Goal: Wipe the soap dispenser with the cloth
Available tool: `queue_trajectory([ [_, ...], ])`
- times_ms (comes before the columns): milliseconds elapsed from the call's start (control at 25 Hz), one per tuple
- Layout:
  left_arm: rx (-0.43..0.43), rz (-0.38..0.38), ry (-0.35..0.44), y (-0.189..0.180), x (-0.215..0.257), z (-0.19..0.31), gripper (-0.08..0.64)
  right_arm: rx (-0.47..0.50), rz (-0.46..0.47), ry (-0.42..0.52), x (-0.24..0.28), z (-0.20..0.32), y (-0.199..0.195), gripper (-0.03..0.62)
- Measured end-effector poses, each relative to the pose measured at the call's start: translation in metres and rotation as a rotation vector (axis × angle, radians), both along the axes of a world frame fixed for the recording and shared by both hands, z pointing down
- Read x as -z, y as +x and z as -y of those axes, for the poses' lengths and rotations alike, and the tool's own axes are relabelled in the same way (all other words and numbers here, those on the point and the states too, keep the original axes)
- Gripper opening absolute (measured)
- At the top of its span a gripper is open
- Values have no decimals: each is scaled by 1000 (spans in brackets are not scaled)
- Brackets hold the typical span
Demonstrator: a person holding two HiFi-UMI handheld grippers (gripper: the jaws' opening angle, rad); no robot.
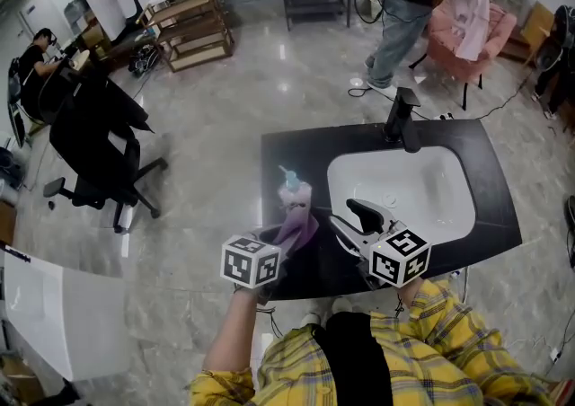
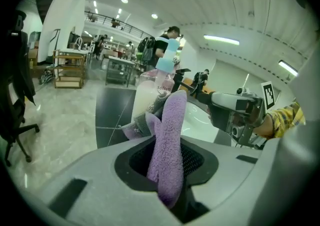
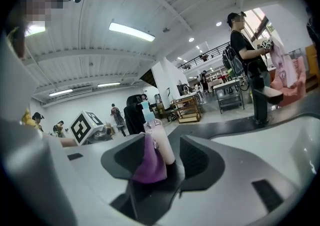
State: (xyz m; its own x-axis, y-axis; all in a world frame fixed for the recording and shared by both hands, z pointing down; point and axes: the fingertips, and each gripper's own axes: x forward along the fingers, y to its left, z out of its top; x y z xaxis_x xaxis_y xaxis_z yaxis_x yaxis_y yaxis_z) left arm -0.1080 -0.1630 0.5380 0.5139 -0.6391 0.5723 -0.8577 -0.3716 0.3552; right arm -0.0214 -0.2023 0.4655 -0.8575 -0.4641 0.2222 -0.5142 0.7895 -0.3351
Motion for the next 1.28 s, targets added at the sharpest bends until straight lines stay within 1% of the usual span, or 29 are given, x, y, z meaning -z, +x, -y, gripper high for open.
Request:
queue_trajectory([
  [80, -22, 10, -35, 2, -1, 0, 75, 3, 1, 2, 1, 0, 0, 210],
  [160, -41, 30, -54, 2, 0, -3, 77, 4, 5, 8, 3, -1, 0, 195],
  [280, -60, 53, -39, 4, 4, -15, 75, 8, 12, 13, 7, -4, 0, 190],
  [320, -61, 40, -25, 5, 7, -20, 75, 10, 16, 14, 8, -4, 0, 190],
  [400, -48, -29, 5, 9, 14, -29, 75, 9, 23, 15, 10, -5, 0, 190],
  [480, -17, -119, 37, 11, 23, -39, 75, 7, 30, 18, 13, -6, 0, 188],
  [560, 25, -185, 75, 10, 31, -49, 75, 9, 34, 22, 15, -9, -1, 179],
  [680, 89, -246, 131, 4, 41, -60, 75, 13, 30, 23, 16, -14, -1, 178],
  [800, 152, -294, 187, -4, 52, -68, 75, 12, 26, 20, 16, -21, 0, 163],
  [880, 194, -309, 225, -10, 59, -74, 77, 13, 21, 20, 16, -27, 1, 152],
  [1000, 235, -307, 270, -18, 67, -84, 75, 5, 11, 31, 18, -36, 3, 130],
  [1120, 268, -306, 293, -26, 72, -91, 75, -10, 6, 37, 20, -43, 4, 106],
  [1280, 312, -293, 324, -34, 76, -103, 75, -42, -6, 27, 16, -54, 8, 101],
])
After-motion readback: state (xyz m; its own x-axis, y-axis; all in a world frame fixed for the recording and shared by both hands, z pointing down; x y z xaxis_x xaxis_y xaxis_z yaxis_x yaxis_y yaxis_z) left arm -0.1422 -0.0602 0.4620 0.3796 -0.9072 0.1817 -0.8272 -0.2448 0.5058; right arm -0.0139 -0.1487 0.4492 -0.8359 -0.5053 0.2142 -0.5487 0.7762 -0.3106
